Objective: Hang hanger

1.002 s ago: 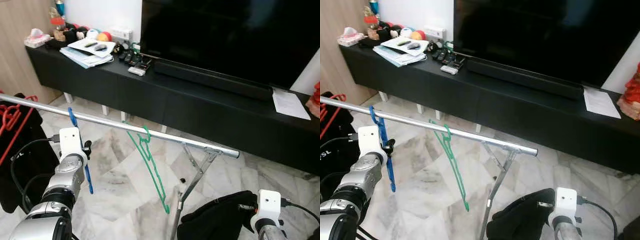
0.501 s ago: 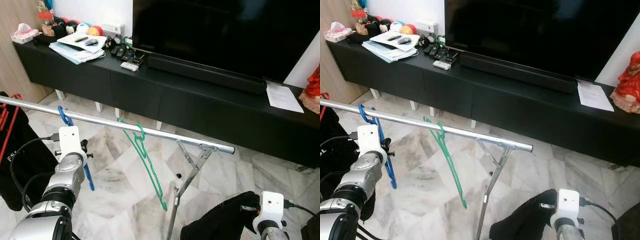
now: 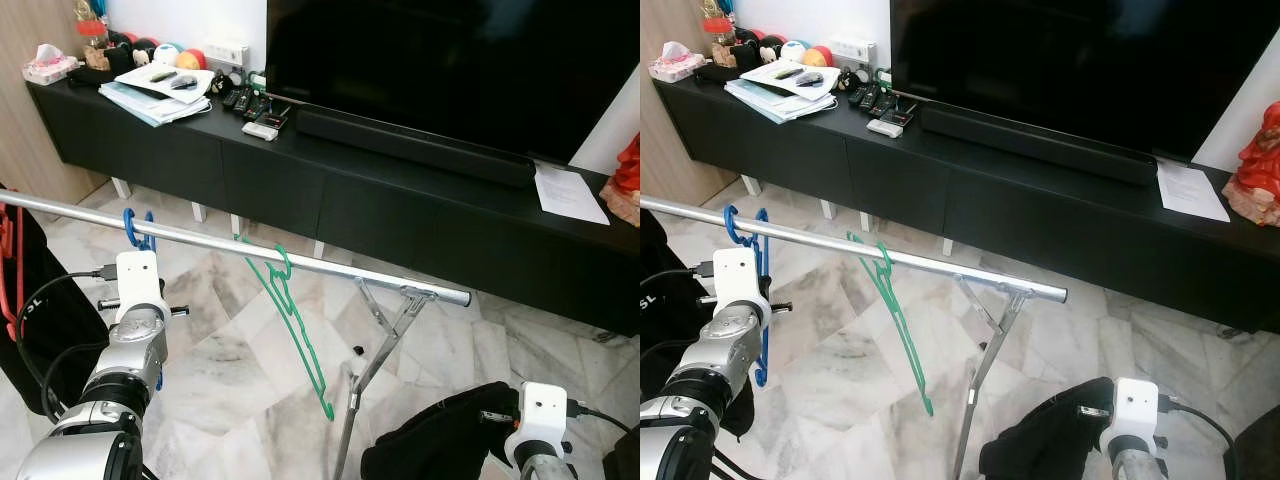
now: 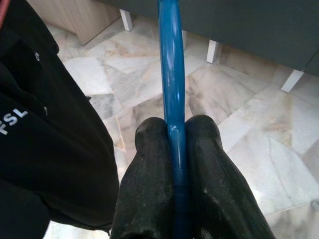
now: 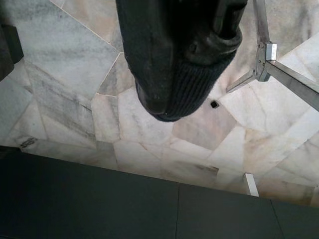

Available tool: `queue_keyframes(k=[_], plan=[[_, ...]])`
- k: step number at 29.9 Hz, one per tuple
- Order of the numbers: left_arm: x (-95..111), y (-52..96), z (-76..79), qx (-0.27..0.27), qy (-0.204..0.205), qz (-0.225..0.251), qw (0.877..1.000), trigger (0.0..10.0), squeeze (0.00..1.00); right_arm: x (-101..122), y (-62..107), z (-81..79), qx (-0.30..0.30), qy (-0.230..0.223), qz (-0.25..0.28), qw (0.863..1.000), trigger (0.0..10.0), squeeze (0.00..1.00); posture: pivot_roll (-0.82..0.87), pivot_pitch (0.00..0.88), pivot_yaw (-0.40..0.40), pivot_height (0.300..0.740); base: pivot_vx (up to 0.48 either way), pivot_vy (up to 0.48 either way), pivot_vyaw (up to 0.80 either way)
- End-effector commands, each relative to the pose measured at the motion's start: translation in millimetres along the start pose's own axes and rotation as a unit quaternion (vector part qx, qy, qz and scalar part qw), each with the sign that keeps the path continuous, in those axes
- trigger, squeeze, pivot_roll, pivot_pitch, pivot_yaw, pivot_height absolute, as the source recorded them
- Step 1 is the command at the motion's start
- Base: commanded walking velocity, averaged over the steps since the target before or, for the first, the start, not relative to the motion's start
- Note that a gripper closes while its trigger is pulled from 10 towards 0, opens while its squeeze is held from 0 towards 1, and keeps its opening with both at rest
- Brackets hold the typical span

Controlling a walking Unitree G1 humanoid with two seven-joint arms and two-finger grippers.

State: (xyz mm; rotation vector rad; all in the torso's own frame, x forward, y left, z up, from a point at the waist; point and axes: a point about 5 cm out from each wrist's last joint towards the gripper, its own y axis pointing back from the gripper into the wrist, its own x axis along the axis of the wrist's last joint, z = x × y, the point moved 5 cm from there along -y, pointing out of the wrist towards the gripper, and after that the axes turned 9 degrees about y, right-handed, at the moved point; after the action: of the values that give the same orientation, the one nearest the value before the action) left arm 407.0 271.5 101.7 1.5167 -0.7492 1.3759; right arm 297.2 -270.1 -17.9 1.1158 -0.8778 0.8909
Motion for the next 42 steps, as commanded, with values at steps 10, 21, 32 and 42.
queue_keyframes(k=[10,21,32,42], plan=[[12.6,1.1,-1.0,-0.019,-0.058,0.042,0.997,0.0,0.0,-2.6,-0.4,-2.1,-0.009,-0.011,-0.007,1.0,10.0,0.0,0.03,0.064,-0.093,0.74,0.0,0.0,0.0],[-12.0,13.9,-15.4,-0.041,-0.09,0.051,0.994,0.0,0.0,3.2,-7.0,-10.8,-0.013,-0.026,-0.007,1.0,10.0,0.0,0.06,0.0,-0.076,0.74,0.0,0.0,0.0],[-20.5,34.7,-20.9,-0.058,-0.083,0.1,0.99,0.0,0.0,8.1,-11.8,-12.1,-0.019,-0.035,-0.007,0.999,10.0,0.0,0.08,0.0,-0.067,0.74,0.0,0.0,0.0],[-3.3,40.4,-12.2,-0.073,-0.067,0.144,0.985,0.0,0.0,9.0,-13.5,-13.0,-0.021,-0.038,-0.008,0.999,10.0,0.0,0.09,0.0,-0.064,0.74,0.0,0.0,0.0]])
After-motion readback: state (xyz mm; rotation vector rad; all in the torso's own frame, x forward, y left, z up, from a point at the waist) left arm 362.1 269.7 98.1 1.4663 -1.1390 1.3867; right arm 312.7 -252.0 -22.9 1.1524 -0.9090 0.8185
